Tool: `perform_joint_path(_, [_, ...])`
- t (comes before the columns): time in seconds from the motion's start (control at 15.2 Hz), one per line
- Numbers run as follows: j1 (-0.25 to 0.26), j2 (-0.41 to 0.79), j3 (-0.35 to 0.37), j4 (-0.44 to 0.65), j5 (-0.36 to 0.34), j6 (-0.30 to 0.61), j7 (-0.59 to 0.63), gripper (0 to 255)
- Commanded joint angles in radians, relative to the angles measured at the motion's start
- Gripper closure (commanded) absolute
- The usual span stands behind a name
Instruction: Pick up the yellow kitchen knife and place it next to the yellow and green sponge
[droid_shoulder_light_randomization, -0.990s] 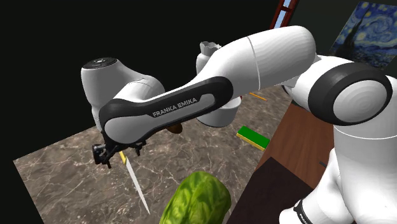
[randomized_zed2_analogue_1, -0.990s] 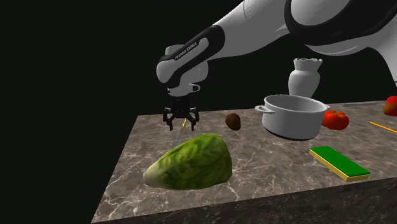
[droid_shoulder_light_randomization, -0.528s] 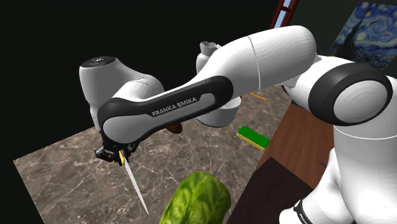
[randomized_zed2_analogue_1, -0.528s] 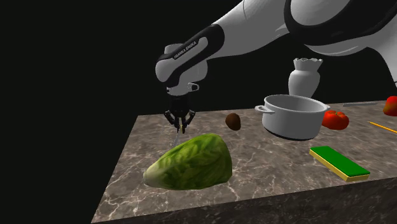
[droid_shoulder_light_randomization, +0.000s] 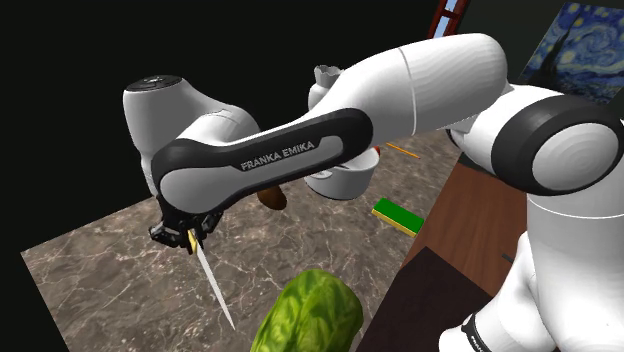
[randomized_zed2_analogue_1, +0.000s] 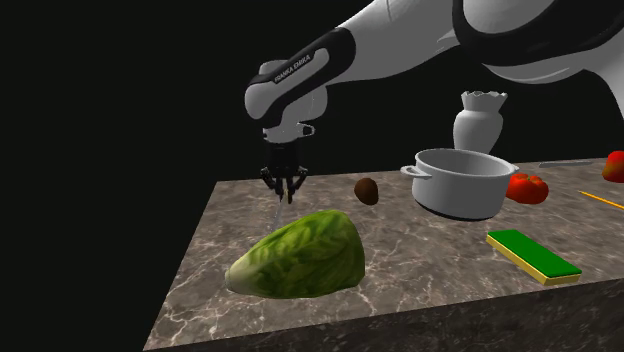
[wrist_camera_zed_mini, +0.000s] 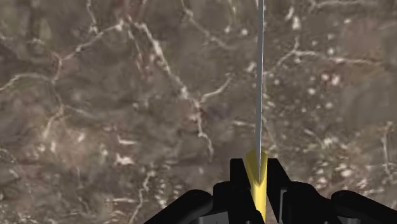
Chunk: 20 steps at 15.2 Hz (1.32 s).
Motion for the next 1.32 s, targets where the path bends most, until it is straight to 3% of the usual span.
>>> perform_joint_path(0.0, [0.0,-0.01,0.002,0.011,0.003,-0.022,-0.001,255])
perform_joint_path(1.12, [0.006,-0.055,0.012,0.167,0.022,-0.22,-0.018,255])
perform_joint_path(1.25, [-0.03,-0.15,0.016,0.027,0.044,-0.171,-0.038,255])
